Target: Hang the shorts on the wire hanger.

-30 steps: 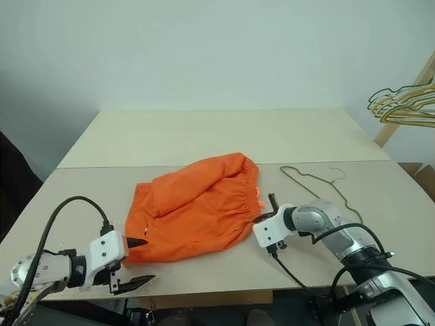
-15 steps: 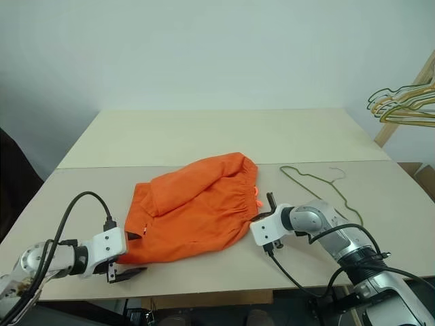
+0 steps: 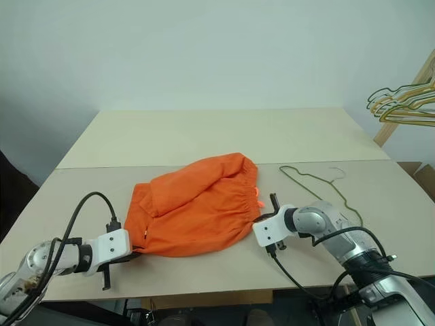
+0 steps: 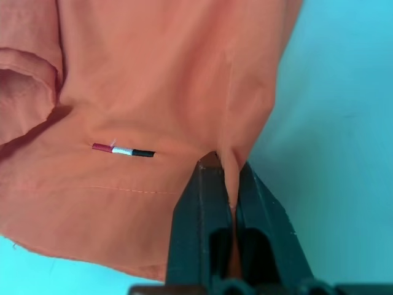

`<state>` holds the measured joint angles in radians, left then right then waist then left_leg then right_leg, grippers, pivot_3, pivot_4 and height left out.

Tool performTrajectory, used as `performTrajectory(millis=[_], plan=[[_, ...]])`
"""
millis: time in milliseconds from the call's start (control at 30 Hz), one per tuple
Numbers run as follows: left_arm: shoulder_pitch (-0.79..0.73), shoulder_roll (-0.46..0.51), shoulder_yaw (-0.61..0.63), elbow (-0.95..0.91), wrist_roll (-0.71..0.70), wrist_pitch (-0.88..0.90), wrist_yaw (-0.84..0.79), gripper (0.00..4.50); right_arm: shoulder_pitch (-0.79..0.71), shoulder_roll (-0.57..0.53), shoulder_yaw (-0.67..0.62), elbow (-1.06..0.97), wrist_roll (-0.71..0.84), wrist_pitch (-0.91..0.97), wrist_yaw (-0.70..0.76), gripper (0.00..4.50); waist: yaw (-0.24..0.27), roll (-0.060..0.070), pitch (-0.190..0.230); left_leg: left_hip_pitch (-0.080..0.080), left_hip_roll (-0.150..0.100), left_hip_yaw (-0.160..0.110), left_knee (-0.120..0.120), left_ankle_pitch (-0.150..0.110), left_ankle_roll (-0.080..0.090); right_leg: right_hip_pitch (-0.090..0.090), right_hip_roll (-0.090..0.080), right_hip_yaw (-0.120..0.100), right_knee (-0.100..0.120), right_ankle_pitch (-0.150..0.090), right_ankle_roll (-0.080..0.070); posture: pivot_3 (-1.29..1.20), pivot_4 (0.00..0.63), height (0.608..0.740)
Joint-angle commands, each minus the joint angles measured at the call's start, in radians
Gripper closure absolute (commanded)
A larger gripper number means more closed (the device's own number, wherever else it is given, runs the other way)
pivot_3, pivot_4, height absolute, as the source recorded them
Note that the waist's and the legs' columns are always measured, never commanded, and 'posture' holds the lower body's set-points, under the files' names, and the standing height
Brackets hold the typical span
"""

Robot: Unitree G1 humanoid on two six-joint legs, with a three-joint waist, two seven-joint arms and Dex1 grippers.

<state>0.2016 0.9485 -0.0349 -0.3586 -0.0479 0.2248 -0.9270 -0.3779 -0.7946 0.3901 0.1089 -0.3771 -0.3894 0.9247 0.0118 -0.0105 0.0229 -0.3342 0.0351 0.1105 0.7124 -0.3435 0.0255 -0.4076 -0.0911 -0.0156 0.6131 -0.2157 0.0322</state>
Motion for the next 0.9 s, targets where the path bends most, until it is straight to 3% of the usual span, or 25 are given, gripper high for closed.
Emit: performTrajectory(millis=[33, 200, 300, 400, 467, 567, 700, 733, 800, 900], plan=[[0.03, 0.041, 0.052, -0.075, 0.039, 0.019, 0.012, 4.48, 0.048, -0.074, -0.061, -0.172, 0.143, 0.106, 0.133, 4.5, 0.003, 0.0, 0.0, -0.001, 0.0, 0.0, 0.0, 0.0, 0.0, -0.001, 0.0, 0.0, 0.0, 0.0, 0.0, 0.08, 0.0, 0.74], [0.053, 0.133, 0.116, -0.168, -0.013, 0.067, -0.09, 4.48, 0.066, -0.167, -0.095, -0.354, 0.32, 0.255, 0.298, 4.5, 0.003, -0.001, 0.0, -0.002, 0.001, -0.001, 0.001, -0.004, 0.007, -0.003, 0.0, 0.0, 0.0, 0.0, 0.0, 0.08, 0.0, 0.74], [-0.114, 0.101, 0.067, -0.112, -0.017, 0.045, -0.082, 4.48, -0.02, -0.147, -0.102, -0.324, 0.37, 0.33, 0.337, 4.5, 0.003, -0.001, 0.001, 0.0, 0.001, -0.001, 0.0, -0.005, 0.008, -0.001, 0.0, 0.0, 0.0, 0.0, 0.0, 0.09, 0.0, 0.74], [-0.388, -0.031, -0.044, 0.078, 0.069, -0.001, 0.002, 4.48, -0.174, -0.073, -0.082, -0.151, 0.287, 0.335, 0.27, 4.5, 0.011, 0.0, 0.0, 0.003, 0.001, -0.001, 0.001, -0.004, 0.007, 0.003, 0.001, -0.001, 0.0, 0.001, -0.001, 0.07, 0.0, 0.74], [-0.567, -0.121, -0.101, 0.226, 0.164, -0.017, 0.098, 4.48, -0.289, -0.015, -0.074, -0.018, 0.215, 0.346, 0.188, 4.5, 0.013, -0.001, 0.0, 0.005, 0.0, 0.0, 0.0, -0.001, 0.004, 0.006, 0.002, -0.002, 0.0, 0.002, -0.003, 0.06, 0.0, 0.74], [-0.877, -0.264, -0.129, 0.499, 0.318, -0.048, 0.376, 4.48, -0.495, 0.079, -0.082, 0.215, 0.087, 0.339, -0.042, 4.5, 0.011, -0.001, -0.001, 0.003, 0.0, 0.0, 0.0, 0.004, -0.005, 0.004, 0.003, -0.003, 0.0, 0.003, -0.003, 0.07, 0.0, 0.74], [-1.215, -0.364, -0.022, 0.737, 0.406, -0.15, 0.841, 4.48, -0.726, 0.154, -0.123, 0.451, -0.08, 0.263, -0.531, 4.5, -0.004, -0.002, 0.0, -0.011, -0.002, -0.002, 0.0, 0.006, -0.006, -0.009, 0.002, -0.006, 0.003, 0.004, -0.001, 0.05, 0.0, 0.74], [-1.245, -0.369, 0.003, 0.748, 0.396, -0.165, 0.881, 4.48, -0.754, 0.163, -0.134, 0.481, -0.092, 0.244, -0.612, 4.5, -0.012, -0.002, 0.0, -0.02, -0.003, -0.002, 0.0, 0.007, -0.006, -0.019, 0.0, -0.006, 0.004, 0.005, -0.001, 0.05, 0.0, 0.74], [-1.26, -0.349, 0.063, 0.695, 0.377, -0.239, 0.945, 4.48, -0.772, 0.166, -0.175, 0.471, -0.108, 0.178, -0.781, 4.5, -0.027, -0.001, -0.003, -0.019, -0.003, -0.003, -0.006, 0.007, -0.006, -0.022, -0.001, -0.01, 0.003, 0.005, -0.001, 0.05, 0.0, 0.74], [-1.149, -0.291, 0.128, 0.539, 0.319, -0.346, 0.882, 4.48, -0.71, 0.145, -0.194, 0.383, -0.082, 0.09, -0.785, 4.5, -0.053, -0.001, -0.003, -0.014, -0.003, -0.002, -0.019, 0.007, -0.007, -0.021, -0.005, -0.026, -0.001, 0.004, -0.002, 0.03, 0.0, 0.74]])
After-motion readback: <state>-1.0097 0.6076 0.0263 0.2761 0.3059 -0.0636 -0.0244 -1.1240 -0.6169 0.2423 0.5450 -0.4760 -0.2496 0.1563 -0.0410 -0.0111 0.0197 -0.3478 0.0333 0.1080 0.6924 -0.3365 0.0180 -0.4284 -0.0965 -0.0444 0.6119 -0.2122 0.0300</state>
